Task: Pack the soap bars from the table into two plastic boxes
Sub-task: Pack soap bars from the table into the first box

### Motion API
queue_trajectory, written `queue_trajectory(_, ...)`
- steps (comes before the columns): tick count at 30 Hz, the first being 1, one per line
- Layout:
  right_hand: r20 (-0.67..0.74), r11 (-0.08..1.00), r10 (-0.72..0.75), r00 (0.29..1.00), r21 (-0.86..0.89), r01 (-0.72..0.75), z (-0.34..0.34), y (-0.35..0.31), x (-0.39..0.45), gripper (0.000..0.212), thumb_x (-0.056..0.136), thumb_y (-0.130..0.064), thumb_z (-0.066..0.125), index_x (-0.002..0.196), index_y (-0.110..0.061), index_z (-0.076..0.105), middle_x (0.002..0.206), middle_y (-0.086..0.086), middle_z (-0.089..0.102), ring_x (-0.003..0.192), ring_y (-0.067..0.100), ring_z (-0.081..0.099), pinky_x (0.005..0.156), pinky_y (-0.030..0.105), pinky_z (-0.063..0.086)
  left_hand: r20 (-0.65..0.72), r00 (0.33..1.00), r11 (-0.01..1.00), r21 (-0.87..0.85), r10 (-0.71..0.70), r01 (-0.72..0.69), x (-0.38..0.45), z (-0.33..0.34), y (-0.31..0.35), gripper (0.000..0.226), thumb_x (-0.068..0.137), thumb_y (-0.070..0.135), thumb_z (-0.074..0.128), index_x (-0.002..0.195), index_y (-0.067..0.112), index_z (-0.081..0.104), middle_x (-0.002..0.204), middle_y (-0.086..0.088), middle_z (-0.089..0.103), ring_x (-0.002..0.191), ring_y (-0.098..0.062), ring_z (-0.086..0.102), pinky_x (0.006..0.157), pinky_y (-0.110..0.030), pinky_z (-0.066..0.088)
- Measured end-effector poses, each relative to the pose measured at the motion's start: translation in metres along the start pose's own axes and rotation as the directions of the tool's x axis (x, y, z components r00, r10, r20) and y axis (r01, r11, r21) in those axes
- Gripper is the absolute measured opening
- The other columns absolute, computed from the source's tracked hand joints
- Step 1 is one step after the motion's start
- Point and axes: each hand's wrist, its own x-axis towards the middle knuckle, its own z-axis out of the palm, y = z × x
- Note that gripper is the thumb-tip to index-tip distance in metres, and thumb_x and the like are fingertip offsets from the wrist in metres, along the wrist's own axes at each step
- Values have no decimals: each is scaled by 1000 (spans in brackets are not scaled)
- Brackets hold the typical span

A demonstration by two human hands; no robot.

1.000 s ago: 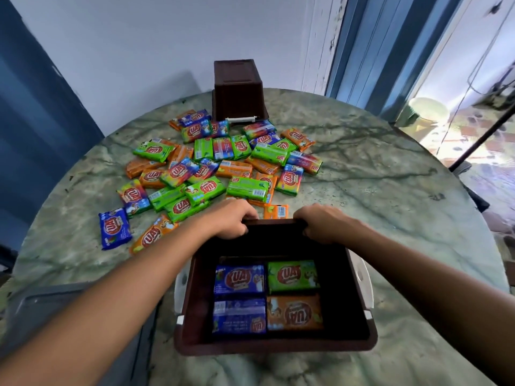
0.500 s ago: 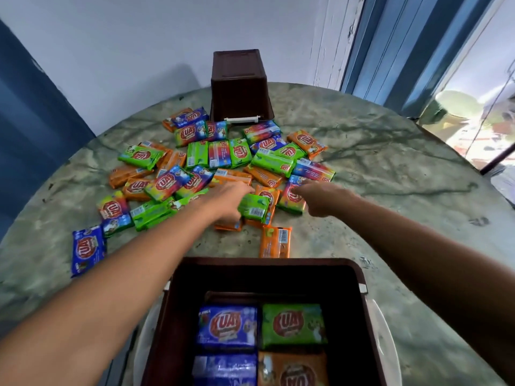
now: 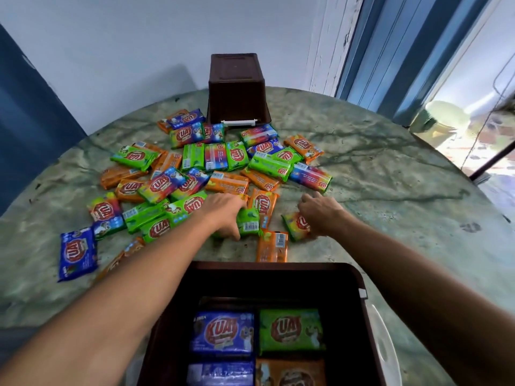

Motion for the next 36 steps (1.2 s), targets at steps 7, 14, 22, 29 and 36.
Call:
queue_trajectory(7, 7, 999, 37, 999, -33, -36, -33, 7, -70, 56, 68, -46, 79, 113, -18, 61, 104, 2, 66, 92, 20, 64, 66, 29, 47, -225, 973, 943, -331, -47, -31, -95, -60, 4, 86, 61, 36, 85, 139, 26, 48, 139, -1, 51, 124, -23, 49, 98, -38, 44)
queue_trajectory(14, -308, 996, 27, 951, 88, 0, -109, -19, -194, 61, 66, -51, 66, 118, -22, 52, 110, 0, 60, 98, 27, 61, 60, 29, 34, -117, 983, 989, -37, 138, -144, -204, -80, 39, 86, 58, 50, 82, 136, 29, 50, 128, 5, 58, 117, -19, 53, 91, -32, 45)
queue_trajectory(22, -42, 982, -67, 997, 173, 73, -43, -101, -209, 51, 72, -48, 67, 112, -18, 56, 108, 2, 62, 94, 24, 63, 71, 33, 49, 49, 991, 988, 81, 126, -130, -201, 10, 62, 46, 63, 38, 81, 98, 18, 59, 101, -2, 64, 97, -24, 61, 72, -35, 47)
queue_trajectory(29, 56, 985, 11, 998, 170, -20, 6, -130, -183, 38, 88, -33, 59, 121, -15, 57, 122, 8, 60, 110, 28, 60, 81, 36, 49, 68, 988, 982, 119, 141, -148, -187, 52, 57, 27, 79, 20, 69, 103, 9, 60, 105, -12, 63, 99, -33, 62, 75, -42, 51)
queue_trajectory(36, -36, 954, -34, 999, 296, 43, -33, -121, -198, 40, 86, -34, 55, 123, -19, 55, 121, 4, 59, 109, 26, 59, 81, 36, 49, 294, 899, 931, -272, 323, -245, -207, -1, 53, 59, 79, 48, 71, 127, 18, 57, 125, -1, 59, 111, -18, 57, 93, -38, 49)
